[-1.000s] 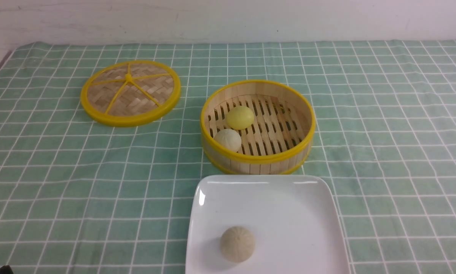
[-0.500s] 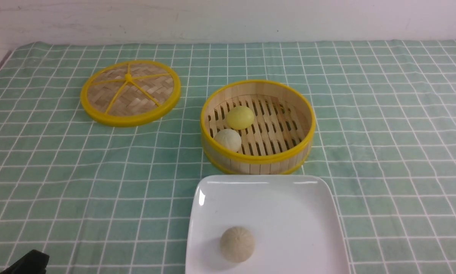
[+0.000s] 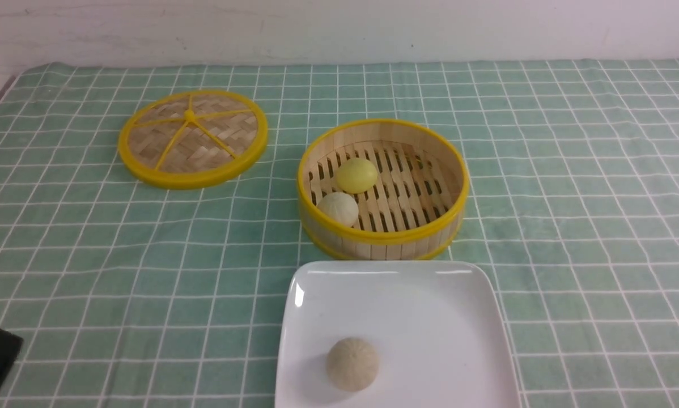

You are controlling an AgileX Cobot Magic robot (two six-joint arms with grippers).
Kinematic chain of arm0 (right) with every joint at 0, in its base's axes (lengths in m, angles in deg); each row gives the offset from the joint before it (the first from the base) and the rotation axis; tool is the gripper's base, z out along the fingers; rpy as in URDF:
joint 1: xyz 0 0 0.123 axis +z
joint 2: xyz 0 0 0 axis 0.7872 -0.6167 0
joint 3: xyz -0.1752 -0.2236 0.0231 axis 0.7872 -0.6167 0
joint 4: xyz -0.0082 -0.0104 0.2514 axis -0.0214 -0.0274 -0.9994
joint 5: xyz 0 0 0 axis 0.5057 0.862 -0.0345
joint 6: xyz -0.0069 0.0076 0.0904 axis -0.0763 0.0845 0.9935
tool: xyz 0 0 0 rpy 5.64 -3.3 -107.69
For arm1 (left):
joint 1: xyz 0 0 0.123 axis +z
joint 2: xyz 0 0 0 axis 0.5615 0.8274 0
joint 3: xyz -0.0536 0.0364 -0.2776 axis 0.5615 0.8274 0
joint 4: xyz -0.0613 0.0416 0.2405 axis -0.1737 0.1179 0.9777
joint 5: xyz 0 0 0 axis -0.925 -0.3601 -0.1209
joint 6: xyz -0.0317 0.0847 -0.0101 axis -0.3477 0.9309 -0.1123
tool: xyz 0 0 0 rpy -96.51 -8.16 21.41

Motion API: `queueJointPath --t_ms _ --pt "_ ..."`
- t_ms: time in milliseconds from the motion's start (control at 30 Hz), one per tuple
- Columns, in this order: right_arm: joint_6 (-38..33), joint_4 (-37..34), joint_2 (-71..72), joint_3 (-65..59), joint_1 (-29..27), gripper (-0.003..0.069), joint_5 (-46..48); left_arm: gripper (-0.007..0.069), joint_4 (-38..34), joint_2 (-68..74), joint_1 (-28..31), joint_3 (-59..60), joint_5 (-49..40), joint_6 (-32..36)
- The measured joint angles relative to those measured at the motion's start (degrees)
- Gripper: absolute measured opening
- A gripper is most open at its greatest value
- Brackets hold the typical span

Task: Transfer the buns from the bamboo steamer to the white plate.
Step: 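Reach into the bamboo steamer and grasp a bun with the left gripper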

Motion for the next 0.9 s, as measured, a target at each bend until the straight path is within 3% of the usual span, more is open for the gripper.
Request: queueJointPath --t_ms 300,433,667,900 --pt "0.0 0.0 0.0 0.0 0.0 0.024 0.0 0.0001 7.3 30.1 0.0 -15.8 -30.5 10.1" --pt "0.0 0.0 0.0 0.0 0.0 0.024 0.0 0.0001 6.8 48.7 0.0 -27.2 -42.0 25.8" --pt "0.0 0.0 0.0 0.0 0.0 0.024 0.0 0.001 -6.7 68.9 -0.1 -47.0 -50.7 38.6" --pt "0.0 0.0 0.0 0.0 0.0 0.024 0.0 0.0093 -6.7 83.6 -8.7 -60.3 -51.9 38.9"
